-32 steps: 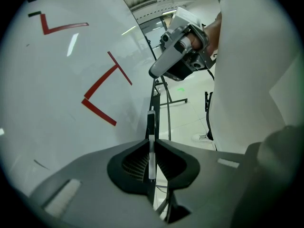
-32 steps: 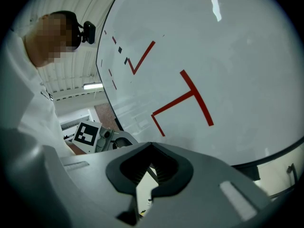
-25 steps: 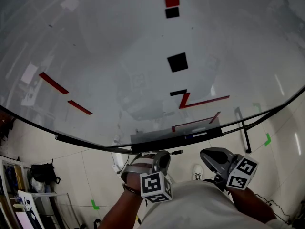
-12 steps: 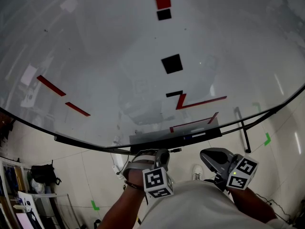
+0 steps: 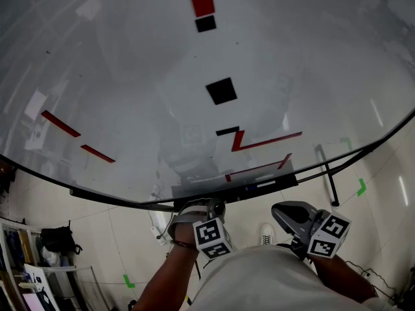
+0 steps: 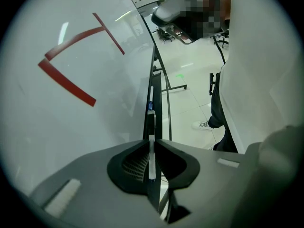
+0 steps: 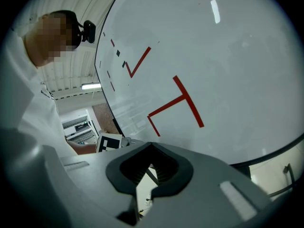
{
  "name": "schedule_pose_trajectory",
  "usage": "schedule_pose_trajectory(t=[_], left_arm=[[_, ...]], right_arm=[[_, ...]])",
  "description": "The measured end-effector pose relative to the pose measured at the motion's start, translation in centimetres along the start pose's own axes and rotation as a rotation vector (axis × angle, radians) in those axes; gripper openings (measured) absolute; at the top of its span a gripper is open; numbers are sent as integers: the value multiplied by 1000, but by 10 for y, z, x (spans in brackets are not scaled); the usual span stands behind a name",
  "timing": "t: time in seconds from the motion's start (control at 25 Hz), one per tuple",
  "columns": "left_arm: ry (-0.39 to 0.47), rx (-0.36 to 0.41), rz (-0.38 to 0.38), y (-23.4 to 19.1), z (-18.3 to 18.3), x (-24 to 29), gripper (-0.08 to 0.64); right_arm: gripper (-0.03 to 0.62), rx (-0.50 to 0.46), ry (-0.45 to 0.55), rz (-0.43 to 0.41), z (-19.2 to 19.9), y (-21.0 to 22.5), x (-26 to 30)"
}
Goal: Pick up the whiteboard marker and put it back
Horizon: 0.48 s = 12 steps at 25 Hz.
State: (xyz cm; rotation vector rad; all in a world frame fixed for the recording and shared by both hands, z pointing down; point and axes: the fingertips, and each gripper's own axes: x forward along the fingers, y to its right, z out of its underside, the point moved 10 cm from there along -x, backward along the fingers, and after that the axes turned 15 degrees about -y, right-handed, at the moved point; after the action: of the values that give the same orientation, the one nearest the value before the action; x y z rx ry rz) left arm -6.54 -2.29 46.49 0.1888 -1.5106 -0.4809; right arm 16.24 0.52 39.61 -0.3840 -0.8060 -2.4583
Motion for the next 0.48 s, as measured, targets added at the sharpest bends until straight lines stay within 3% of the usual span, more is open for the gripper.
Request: schedule_pose_trajectory(t=[0.48], left_arm=[[-54, 16, 6, 3, -1, 35, 55]], right_arm=[[2, -2, 8, 14, 3, 0, -5]])
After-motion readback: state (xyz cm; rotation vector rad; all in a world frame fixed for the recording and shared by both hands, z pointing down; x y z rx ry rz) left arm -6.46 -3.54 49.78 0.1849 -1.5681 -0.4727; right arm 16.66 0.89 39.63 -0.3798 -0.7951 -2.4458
